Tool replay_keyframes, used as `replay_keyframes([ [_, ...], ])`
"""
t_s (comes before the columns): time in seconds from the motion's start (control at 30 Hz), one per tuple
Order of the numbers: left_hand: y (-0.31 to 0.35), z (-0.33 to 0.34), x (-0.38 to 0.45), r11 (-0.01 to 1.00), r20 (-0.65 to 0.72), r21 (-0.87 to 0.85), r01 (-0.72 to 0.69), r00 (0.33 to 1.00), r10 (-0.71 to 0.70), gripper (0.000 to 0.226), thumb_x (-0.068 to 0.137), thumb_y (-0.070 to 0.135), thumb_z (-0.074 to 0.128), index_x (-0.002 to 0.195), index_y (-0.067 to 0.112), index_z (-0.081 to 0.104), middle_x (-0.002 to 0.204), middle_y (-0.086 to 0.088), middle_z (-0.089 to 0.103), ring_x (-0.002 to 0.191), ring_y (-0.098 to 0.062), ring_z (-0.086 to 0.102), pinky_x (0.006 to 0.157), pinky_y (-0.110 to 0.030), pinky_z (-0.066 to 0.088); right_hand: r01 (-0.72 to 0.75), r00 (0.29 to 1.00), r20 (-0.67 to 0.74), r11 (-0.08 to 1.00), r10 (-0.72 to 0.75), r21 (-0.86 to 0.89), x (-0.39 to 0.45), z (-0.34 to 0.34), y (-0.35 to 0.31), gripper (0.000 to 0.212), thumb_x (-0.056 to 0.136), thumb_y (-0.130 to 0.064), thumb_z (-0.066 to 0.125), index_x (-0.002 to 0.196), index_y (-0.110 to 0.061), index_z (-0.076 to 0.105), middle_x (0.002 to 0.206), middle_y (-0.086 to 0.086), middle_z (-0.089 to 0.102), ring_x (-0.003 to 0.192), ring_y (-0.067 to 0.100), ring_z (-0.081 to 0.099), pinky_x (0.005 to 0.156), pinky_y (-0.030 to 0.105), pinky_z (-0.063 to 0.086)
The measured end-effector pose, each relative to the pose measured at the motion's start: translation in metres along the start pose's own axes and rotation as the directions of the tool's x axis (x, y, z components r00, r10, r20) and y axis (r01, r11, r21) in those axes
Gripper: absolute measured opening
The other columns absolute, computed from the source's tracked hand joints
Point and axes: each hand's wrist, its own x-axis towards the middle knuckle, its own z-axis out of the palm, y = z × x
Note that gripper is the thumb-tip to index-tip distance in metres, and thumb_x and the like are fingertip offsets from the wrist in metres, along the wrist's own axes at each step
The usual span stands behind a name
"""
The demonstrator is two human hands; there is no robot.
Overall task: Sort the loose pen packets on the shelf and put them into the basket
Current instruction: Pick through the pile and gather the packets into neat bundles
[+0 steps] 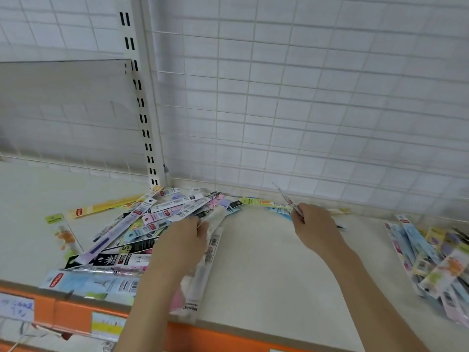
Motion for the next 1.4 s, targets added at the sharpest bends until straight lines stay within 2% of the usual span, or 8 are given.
replay_keyframes([
  [0.13, 0.002, -0.008, -0.001, 0.965, -0.12, -0.262, 0.005, 0.992, -0.038, 0.037, 0.101, 0.029, 0.031, 0.07, 0.012, 0.041, 0.07, -0.011, 0.066, 0.063, -0.021, 0.06, 0.06, -0.03, 0.042, 0.045, 0.998, 0.049, 0.994, -0.041, -0.096, 0.029, 0.006, 0.001, 0.03, 0.095, -0.02, 0.044, 0.066, -0.017, 0.036, 0.07, 0.0, 0.04, 0.073, 0.024, 0.044, 0.048, 0.026, 0.022],
  [0.27, 0.006, -0.011, -0.004, 0.914, -0.168, -0.406, -0.004, 0.983, -0.07, 0.036, 0.099, 0.032, 0.033, 0.068, 0.014, 0.035, 0.064, -0.012, 0.053, 0.065, -0.034, 0.057, 0.064, -0.04, 0.043, 0.082, 0.991, 0.121, 0.976, -0.058, -0.201, 0.047, 0.015, -0.001, 0.013, 0.096, -0.027, 0.044, 0.091, -0.016, 0.049, 0.092, 0.006, 0.046, 0.095, 0.028, 0.055, 0.066, 0.028, 0.033],
  [0.4, 0.003, -0.007, 0.0, 0.944, -0.145, -0.329, 0.018, 0.987, -0.069, 0.033, 0.097, 0.036, 0.039, 0.073, 0.013, 0.041, 0.061, -0.001, 0.046, 0.057, -0.014, 0.044, 0.051, -0.025, 0.03, 0.105, 0.987, 0.145, 0.958, -0.068, -0.265, 0.053, 0.023, 0.0, 0.03, 0.096, -0.034, 0.043, 0.113, -0.015, 0.059, 0.102, 0.009, 0.052, 0.1, 0.029, 0.057, 0.074, 0.032, 0.04],
  [0.67, 0.015, 0.011, 0.021, 0.957, -0.107, -0.29, -0.02, 0.994, -0.012, 0.028, 0.1, 0.025, 0.036, 0.083, 0.006, 0.049, 0.064, -0.003, 0.048, 0.059, -0.018, 0.046, 0.054, -0.027, 0.033, 0.093, 0.992, 0.108, 0.971, -0.071, -0.221, 0.038, 0.008, 0.011, 0.029, 0.098, -0.036, 0.04, 0.097, -0.019, 0.064, 0.09, -0.001, 0.038, 0.076, 0.019, 0.05, 0.063, 0.031, 0.04],
  [0.87, 0.053, 0.027, 0.035, 0.968, -0.053, -0.244, -0.067, 0.997, 0.055, 0.039, 0.097, 0.023, 0.042, 0.061, 0.016, 0.031, 0.059, -0.001, 0.038, 0.067, -0.029, 0.042, 0.06, -0.029, 0.028, 0.033, 0.999, 0.003, 0.99, -0.033, -0.138, 0.031, -0.027, 0.041, 0.033, 0.098, -0.027, 0.042, 0.067, -0.017, 0.042, 0.07, -0.003, 0.042, 0.067, 0.019, 0.05, 0.054, 0.027, 0.034],
  [1.0, 0.081, 0.045, 0.051, 0.973, -0.007, -0.204, -0.104, 0.994, 0.105, 0.038, 0.094, 0.025, 0.046, 0.059, 0.017, 0.034, 0.06, 0.002, 0.041, 0.066, -0.021, 0.043, 0.06, -0.028, 0.03, -0.125, 0.992, 0.02, 0.989, 0.124, 0.082, 0.029, -0.049, 0.07, 0.022, 0.101, -0.021, 0.036, 0.082, -0.011, 0.043, 0.072, 0.006, 0.059, 0.062, 0.021, 0.054, 0.053, 0.03, 0.037],
  [1.13, 0.11, 0.068, 0.063, 0.973, 0.082, -0.159, -0.166, 0.98, 0.18, 0.021, 0.092, 0.025, 0.049, 0.074, 0.014, 0.048, 0.072, -0.001, 0.051, 0.077, -0.025, 0.051, 0.064, -0.028, 0.035, -0.185, 0.982, 0.032, 0.981, 0.184, 0.06, 0.021, -0.053, 0.095, 0.012, 0.1, -0.018, 0.033, 0.1, -0.011, 0.042, 0.065, 0.003, 0.048, 0.057, 0.02, 0.046, 0.051, 0.032, 0.033],
  [1.4, 0.181, 0.112, 0.064, 0.97, 0.211, -0.091, -0.228, 0.947, 0.242, 0.025, 0.09, 0.031, 0.05, 0.07, 0.019, 0.041, 0.08, 0.0, 0.051, 0.076, -0.021, 0.051, 0.068, -0.031, 0.044, -0.336, 0.934, -0.042, 0.91, 0.356, 0.245, 0.009, -0.059, 0.127, 0.032, 0.093, -0.037, 0.051, 0.09, -0.006, 0.047, 0.076, 0.005, 0.052, 0.08, 0.029, 0.054, 0.064, 0.03, 0.033],
])
